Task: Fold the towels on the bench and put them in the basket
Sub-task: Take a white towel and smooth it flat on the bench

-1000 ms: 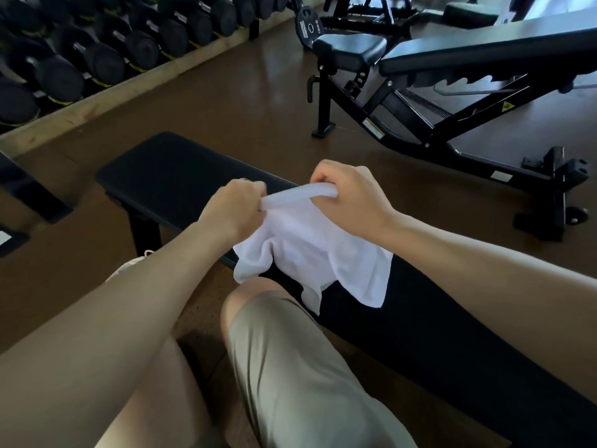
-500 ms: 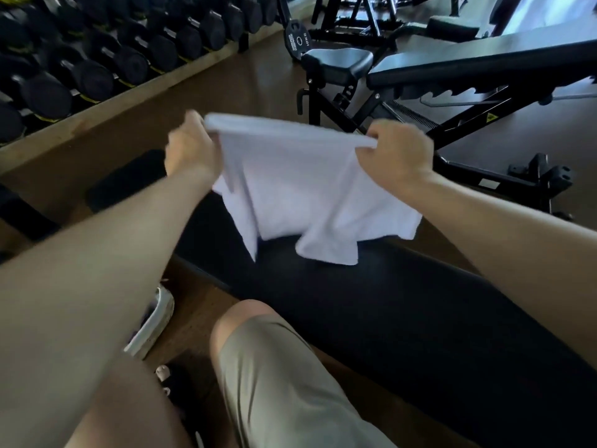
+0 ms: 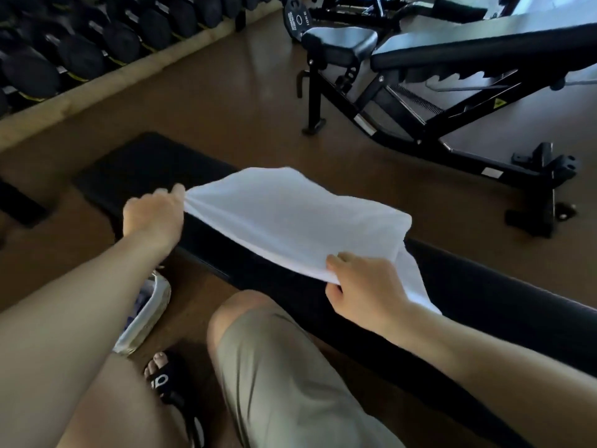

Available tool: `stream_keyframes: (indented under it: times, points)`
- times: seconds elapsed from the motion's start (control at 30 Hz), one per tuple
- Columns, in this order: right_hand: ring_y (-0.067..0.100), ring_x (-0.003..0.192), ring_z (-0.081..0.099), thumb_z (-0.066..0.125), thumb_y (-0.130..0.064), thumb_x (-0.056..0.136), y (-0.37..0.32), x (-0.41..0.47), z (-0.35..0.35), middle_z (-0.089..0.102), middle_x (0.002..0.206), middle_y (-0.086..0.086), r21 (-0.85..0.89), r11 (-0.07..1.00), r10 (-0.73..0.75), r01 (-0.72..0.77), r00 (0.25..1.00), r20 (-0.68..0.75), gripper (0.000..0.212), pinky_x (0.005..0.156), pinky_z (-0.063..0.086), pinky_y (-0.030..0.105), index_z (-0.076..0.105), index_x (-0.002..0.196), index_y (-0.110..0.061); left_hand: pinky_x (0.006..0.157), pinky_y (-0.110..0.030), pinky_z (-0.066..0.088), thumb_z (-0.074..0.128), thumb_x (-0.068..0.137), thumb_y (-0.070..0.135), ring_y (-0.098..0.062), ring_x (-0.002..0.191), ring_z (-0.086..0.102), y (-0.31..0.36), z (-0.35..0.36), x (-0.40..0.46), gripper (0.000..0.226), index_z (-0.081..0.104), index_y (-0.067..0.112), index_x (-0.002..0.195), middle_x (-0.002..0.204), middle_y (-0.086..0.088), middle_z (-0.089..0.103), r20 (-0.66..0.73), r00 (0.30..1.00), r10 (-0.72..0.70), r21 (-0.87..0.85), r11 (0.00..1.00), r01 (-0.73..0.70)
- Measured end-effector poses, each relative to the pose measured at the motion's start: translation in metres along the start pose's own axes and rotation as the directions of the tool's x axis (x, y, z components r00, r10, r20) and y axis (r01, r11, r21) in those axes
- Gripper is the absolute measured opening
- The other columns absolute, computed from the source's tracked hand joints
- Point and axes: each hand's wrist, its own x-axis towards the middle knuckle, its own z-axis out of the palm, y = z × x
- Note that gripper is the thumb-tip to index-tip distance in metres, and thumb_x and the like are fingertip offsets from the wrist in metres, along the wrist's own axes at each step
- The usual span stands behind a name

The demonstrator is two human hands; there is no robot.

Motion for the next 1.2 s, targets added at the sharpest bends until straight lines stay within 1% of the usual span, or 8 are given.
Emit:
stream_keyframes:
  times: [0.2,0.3,0.43,0.57,0.7,0.8,0.97,1.2]
  points:
    - [0.026,0.068,0.051,0.051,-0.024,0.090,-0.030,0.001,0.019,0.055,0.083,-0.004,0.131,0.991,0.016,-0.040,0.984,0.180,0.010,0.061,0.036,0.033,0.052,0.099,-0.019,0.069,-0.044,0.047,0.044,0.098,0.011,-0.031,0.076,0.058,-0.022,0.056,-0.018,0.046,0.037,0.025,0.141,0.090,-0.009,0.057,0.185,0.969,-0.164,-0.378,0.898,0.224]
    - [0.022,0.063,0.049,0.053,-0.025,0.091,-0.030,0.006,0.019,0.049,0.075,-0.005,0.161,0.984,0.035,-0.075,0.971,0.236,0.011,0.061,0.036,0.031,0.043,0.096,-0.023,0.069,-0.039,0.058,0.038,0.100,0.021,-0.026,0.077,0.072,-0.020,0.058,-0.015,0.049,0.041,0.031,0.148,0.108,-0.012,0.068,0.372,0.897,-0.240,-0.797,0.413,0.441]
    - [0.023,0.065,0.050,0.054,-0.026,0.091,-0.033,0.004,0.021,0.048,0.070,-0.005,0.188,0.974,0.063,-0.124,0.952,0.300,0.015,0.063,0.039,0.032,0.043,0.100,-0.024,0.058,-0.032,0.059,0.044,0.096,0.025,-0.021,0.082,0.073,-0.009,0.056,-0.011,0.034,0.065,0.028,0.123,0.112,-0.012,0.074,0.493,0.830,-0.260,-0.869,-0.193,0.456]
    - [0.024,0.069,0.055,0.056,-0.028,0.091,-0.034,0.013,0.015,0.055,0.078,-0.003,0.136,0.980,0.090,-0.146,0.933,0.349,0.018,0.064,0.046,0.033,0.044,0.104,-0.023,0.077,-0.036,0.062,0.056,0.096,0.022,-0.020,0.100,0.075,-0.004,0.045,-0.005,0.032,0.067,0.024,0.126,0.113,-0.001,0.077,0.492,0.868,-0.073,-0.721,-0.592,0.359]
    - [0.022,0.080,0.060,0.065,-0.033,0.087,-0.032,0.034,-0.002,0.057,0.089,0.000,0.183,0.951,0.106,-0.248,0.820,0.563,0.029,0.073,0.057,0.041,0.046,0.104,-0.019,0.078,-0.037,0.063,0.066,0.094,0.008,-0.024,0.100,0.074,-0.010,0.039,-0.004,0.025,0.072,0.013,0.117,0.110,-0.009,0.076,0.569,0.813,-0.124,-0.551,-0.791,0.265]
    - [0.028,0.083,0.071,0.063,-0.057,0.087,-0.036,0.059,-0.023,0.069,0.097,0.008,0.215,0.925,0.051,-0.314,0.661,0.748,0.046,0.073,0.060,0.042,0.057,0.109,-0.017,0.083,-0.036,0.063,0.059,0.092,0.000,-0.025,0.102,0.073,-0.020,0.044,-0.005,0.029,0.075,0.013,0.113,0.115,-0.012,0.072,0.618,0.741,-0.263,-0.631,-0.728,0.268]
    - [0.025,0.088,0.063,0.053,-0.059,0.096,-0.033,0.131,-0.016,0.068,0.095,0.003,0.248,0.923,0.183,-0.293,0.904,0.386,0.042,0.082,0.053,0.036,0.061,0.103,-0.019,0.088,-0.032,0.057,0.044,0.086,0.006,-0.021,0.107,0.066,-0.023,0.047,-0.007,0.038,0.074,0.014,0.108,0.116,-0.005,0.070,0.607,0.734,-0.305,-0.737,-0.561,0.376]
    - [0.023,0.074,0.067,0.057,-0.039,0.097,-0.045,0.254,0.018,0.065,0.100,0.001,0.504,0.803,0.203,-0.318,0.941,0.270,0.038,0.072,0.057,0.038,0.052,0.132,-0.024,0.092,-0.030,0.047,0.058,0.092,0.005,-0.019,0.112,0.056,-0.041,0.061,0.023,0.024,0.077,0.019,0.097,0.098,0.010,0.061,0.430,0.823,-0.372,-0.900,-0.105,0.423]
